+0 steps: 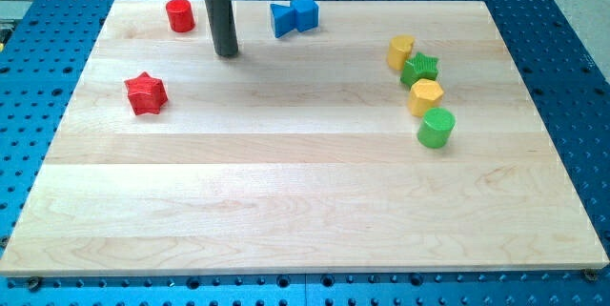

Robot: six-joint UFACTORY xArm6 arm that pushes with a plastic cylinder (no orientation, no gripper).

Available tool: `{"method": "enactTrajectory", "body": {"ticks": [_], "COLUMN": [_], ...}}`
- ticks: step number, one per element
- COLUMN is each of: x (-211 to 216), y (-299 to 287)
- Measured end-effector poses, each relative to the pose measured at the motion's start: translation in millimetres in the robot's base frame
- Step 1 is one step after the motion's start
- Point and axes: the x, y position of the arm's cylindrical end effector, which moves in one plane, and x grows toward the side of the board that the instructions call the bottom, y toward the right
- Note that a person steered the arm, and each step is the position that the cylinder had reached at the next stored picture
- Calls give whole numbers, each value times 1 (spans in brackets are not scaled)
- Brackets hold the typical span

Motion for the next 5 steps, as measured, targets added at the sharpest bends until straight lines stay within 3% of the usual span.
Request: {"method": "enactTrajectory", "body": {"ticks": [5], "x": [1], "y": [-17]}}
